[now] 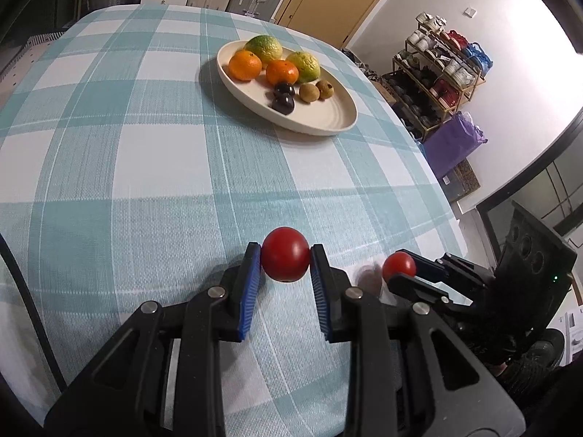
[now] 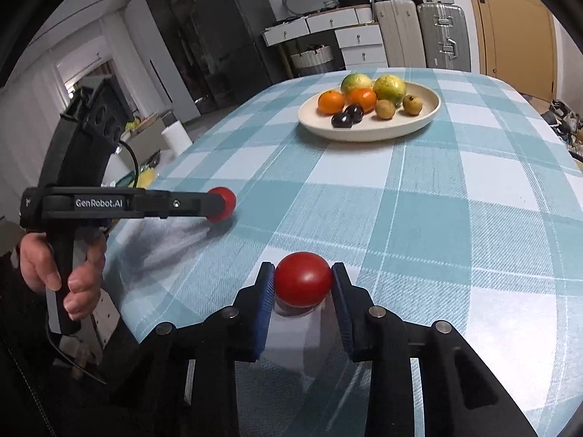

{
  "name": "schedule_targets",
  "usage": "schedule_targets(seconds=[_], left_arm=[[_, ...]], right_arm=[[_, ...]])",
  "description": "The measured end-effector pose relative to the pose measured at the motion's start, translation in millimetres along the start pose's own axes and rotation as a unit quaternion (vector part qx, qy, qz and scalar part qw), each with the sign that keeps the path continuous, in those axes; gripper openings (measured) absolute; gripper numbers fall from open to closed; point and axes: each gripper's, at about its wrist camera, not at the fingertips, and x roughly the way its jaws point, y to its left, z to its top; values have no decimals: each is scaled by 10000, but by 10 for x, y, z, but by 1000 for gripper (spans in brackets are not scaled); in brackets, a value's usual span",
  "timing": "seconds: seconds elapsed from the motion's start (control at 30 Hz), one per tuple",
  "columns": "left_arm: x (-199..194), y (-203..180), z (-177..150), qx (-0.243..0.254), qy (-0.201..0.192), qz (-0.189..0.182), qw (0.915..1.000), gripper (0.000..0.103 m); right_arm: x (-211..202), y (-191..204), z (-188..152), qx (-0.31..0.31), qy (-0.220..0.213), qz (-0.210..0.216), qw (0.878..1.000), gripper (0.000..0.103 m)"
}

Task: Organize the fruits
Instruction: 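Carry both tomatoes onto the plate and open both grippers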

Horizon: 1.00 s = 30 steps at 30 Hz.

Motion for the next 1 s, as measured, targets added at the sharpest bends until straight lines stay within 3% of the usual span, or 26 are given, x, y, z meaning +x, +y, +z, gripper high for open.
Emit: schedule_targets(seconds=[0.4,1.0], left_arm=[[91,-20,476,-72,-190,-51,9998,24],[457,56,1373,-240,-131,144,9995,24]], right_arm=[[4,-120,316,106,-224,152,9996,32],[277,-365,1189,114,-414,214,9988,32]])
